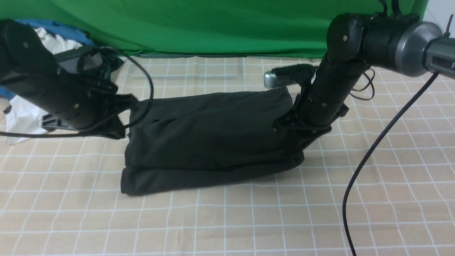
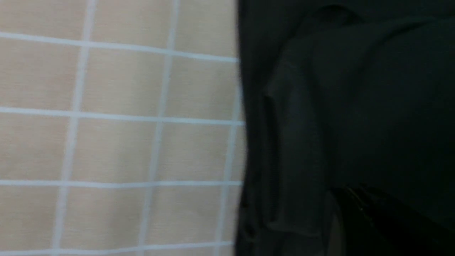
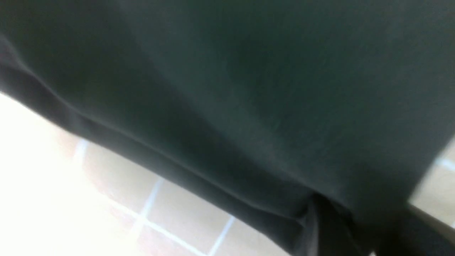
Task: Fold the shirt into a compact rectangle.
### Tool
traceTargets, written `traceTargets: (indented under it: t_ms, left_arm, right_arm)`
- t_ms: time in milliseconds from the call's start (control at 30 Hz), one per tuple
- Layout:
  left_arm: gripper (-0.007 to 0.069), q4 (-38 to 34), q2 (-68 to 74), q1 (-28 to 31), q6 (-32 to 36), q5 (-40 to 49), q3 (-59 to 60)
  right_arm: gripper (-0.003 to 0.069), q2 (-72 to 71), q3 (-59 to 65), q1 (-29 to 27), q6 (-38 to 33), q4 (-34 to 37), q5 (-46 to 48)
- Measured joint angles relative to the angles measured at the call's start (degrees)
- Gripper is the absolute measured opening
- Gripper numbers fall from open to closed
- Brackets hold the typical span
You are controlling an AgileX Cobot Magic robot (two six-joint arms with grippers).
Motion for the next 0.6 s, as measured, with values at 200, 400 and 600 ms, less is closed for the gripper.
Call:
traceTargets:
  t_ms: [200, 400, 600]
  left_arm:
    - [0.0013, -4.05, 2.51, -5.26, -0.43, -2.02, -0.02]
    - [0.0013, -0.83, 9.29, -5.53, -5.00, -0.78, -0.02]
    - [0.0013, 0.99, 11.01, -5.53, -6.50, 0.46, -0.07]
  right_arm:
    - [0.0127, -0.42, -4.64, 4.53, -0.81, -1.52, -0.89]
    - [0.0034, -0.42, -4.78, 5.06, -0.73, -4.67, 0.79]
    - [0.0035, -0.43, -4.78, 4.02, 1.82, -6.42, 3.86]
